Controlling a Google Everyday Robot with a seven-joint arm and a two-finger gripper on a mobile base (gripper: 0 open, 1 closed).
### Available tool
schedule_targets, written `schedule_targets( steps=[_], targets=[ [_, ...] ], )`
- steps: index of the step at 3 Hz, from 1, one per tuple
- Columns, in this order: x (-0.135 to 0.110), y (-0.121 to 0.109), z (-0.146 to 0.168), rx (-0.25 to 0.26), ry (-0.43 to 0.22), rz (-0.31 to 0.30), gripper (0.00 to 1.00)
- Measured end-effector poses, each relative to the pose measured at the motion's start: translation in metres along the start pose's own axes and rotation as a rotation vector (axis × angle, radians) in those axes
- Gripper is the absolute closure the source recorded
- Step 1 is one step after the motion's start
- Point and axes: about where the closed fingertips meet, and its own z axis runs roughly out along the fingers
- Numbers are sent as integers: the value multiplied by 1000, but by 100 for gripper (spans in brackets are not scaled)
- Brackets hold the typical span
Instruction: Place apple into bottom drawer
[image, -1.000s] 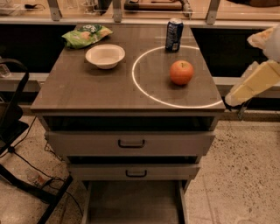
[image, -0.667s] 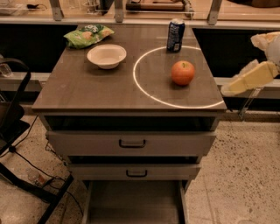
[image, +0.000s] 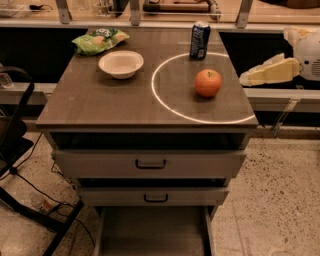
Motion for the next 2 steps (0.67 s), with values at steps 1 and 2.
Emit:
schedule_targets(
  steps=[1, 2],
  targets=[
    [4, -1, 15, -14, -3, 7, 0],
    [12, -10, 43, -30, -8, 17, 0]
  ],
)
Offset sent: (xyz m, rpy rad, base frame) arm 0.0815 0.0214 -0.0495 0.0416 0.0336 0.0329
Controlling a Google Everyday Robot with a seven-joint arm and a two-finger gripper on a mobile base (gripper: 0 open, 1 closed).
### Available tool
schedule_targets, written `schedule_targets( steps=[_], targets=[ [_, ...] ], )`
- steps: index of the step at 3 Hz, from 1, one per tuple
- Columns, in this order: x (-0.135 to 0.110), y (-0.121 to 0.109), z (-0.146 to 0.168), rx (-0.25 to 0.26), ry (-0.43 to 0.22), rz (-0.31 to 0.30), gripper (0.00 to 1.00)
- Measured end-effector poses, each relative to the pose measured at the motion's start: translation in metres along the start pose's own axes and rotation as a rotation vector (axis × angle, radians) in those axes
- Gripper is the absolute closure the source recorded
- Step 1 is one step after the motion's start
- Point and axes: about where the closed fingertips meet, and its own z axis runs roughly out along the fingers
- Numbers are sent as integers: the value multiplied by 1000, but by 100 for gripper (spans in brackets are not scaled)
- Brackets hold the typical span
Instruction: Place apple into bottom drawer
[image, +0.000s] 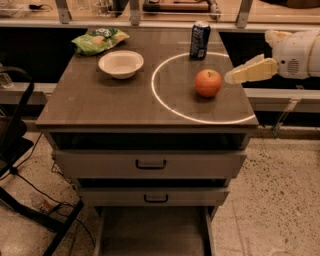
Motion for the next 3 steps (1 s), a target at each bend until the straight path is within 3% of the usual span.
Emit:
schedule_targets(
  steps=[1, 3],
  targets=[
    [11, -6, 29, -24, -3, 11, 0],
    [32, 5, 69, -96, -16, 42, 0]
  ],
)
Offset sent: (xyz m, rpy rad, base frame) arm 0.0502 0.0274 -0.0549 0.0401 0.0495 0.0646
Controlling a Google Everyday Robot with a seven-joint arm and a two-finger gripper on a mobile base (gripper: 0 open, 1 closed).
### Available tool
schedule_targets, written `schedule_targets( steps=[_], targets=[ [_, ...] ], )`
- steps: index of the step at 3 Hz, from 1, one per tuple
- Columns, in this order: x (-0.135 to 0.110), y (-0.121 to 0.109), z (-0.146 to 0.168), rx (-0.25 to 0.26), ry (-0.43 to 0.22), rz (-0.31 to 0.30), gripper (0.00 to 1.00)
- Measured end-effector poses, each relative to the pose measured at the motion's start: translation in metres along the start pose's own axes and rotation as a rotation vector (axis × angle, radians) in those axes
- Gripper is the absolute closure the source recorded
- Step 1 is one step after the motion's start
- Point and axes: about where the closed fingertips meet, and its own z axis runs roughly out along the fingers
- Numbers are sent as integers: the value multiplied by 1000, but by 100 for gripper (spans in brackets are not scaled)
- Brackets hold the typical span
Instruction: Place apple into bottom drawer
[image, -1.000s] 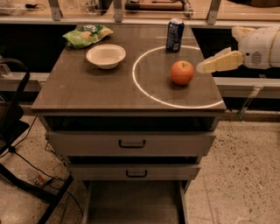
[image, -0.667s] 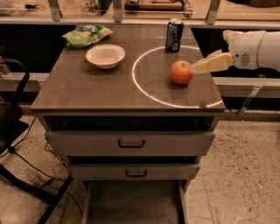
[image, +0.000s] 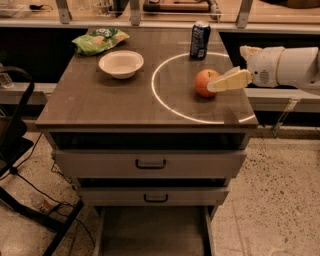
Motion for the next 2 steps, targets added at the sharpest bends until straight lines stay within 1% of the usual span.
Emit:
schedule_targets(
  steps=[2],
  targets=[
    [16, 22, 32, -74, -18, 36, 0]
  ],
)
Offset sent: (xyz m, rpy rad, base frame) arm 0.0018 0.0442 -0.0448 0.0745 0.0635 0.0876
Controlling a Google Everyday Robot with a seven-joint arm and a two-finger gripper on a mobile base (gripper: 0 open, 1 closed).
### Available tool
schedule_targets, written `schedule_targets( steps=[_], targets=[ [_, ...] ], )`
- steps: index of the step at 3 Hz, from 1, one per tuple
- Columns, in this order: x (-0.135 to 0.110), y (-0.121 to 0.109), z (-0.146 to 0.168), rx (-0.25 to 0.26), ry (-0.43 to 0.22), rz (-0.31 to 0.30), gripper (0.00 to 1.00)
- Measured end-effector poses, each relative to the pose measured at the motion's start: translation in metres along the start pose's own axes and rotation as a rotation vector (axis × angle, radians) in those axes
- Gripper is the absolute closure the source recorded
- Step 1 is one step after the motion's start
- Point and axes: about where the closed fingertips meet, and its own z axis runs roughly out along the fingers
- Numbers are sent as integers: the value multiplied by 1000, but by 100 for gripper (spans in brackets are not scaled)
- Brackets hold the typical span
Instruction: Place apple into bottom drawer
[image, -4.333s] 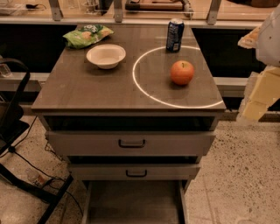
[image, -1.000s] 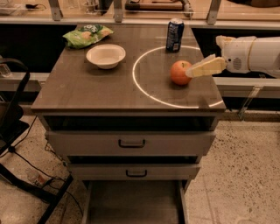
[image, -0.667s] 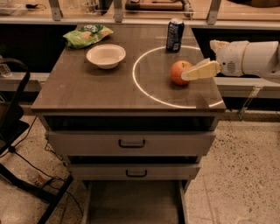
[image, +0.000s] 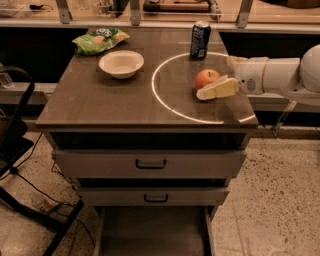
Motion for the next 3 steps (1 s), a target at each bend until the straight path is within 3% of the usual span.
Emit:
schedule_targets(
  steps=[1, 2, 3],
  targets=[
    [6, 7, 13, -25, -9, 17, 0],
    [12, 14, 21, -35, -13, 26, 15],
    [12, 15, 24, -39, -13, 26, 38]
  ],
)
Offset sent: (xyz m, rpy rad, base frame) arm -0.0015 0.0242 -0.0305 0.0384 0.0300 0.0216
